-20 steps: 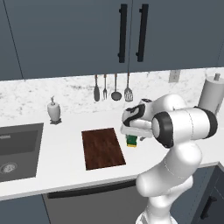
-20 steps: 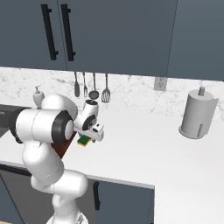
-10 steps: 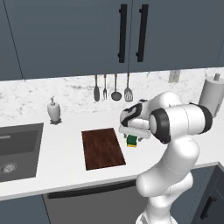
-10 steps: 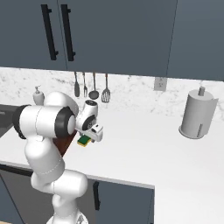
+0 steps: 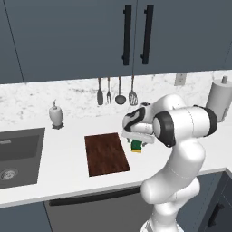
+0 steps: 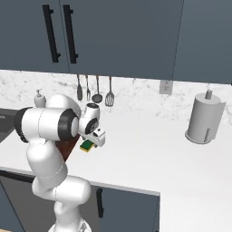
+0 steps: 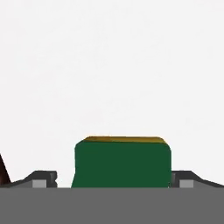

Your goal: Pick up the sponge from the counter and clean the cutting board by briefly scrubbing or pressing down on the cutting board. Once finished, release the sponge.

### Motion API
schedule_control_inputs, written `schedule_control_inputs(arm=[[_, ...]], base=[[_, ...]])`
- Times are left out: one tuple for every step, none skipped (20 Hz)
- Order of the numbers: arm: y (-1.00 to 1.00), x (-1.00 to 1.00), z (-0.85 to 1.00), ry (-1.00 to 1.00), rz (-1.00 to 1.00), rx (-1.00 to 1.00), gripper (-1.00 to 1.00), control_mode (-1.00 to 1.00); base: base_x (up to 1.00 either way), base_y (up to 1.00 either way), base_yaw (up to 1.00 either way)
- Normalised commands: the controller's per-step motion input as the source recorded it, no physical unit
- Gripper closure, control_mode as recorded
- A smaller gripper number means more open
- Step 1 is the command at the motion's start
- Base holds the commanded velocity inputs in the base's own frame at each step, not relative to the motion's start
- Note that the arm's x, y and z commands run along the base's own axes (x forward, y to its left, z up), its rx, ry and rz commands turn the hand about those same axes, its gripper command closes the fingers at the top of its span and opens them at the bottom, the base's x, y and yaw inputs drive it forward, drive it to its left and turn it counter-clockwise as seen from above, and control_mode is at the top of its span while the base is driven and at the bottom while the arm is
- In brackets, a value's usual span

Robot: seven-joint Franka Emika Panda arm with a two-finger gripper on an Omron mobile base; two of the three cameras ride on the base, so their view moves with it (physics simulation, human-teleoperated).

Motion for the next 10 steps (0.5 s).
schedule_control_inputs(arm=[[0.51,0.00,-0.64,0.04,0.00,-0.07,-1.00,-1.00],[0.49,0.00,-0.67,0.03,0.00,-0.07,-1.00,-1.00],[0.38,0.00,-0.71,0.01,0.00,-0.06,-1.00,-1.00],[0.41,0.00,-0.70,0.02,0.00,-0.07,-1.00,-1.00],[0.44,0.00,-0.74,0.01,0.00,-0.08,-1.00,-1.00],[0.41,0.00,-0.77,0.01,0.00,-0.09,-1.00,-1.00],[0.38,0.00,-0.79,0.00,0.00,-0.08,-1.00,-1.00],[0.41,0.00,-0.73,0.00,0.00,-0.08,1.00,-1.00],[0.32,0.00,-0.72,0.00,0.00,-0.05,1.00,-1.00],[0.18,-0.01,-0.69,0.00,0.00,-0.02,1.00,-1.00]], base=[[0.00,0.00,0.00],[0.00,0.00,0.00],[0.00,0.00,0.00],[0.00,0.00,0.00],[0.00,0.00,0.00],[0.00,0.00,0.00],[0.00,0.00,0.00],[0.00,0.00,0.00],[0.00,0.00,0.00],[0.00,0.00,0.00]])
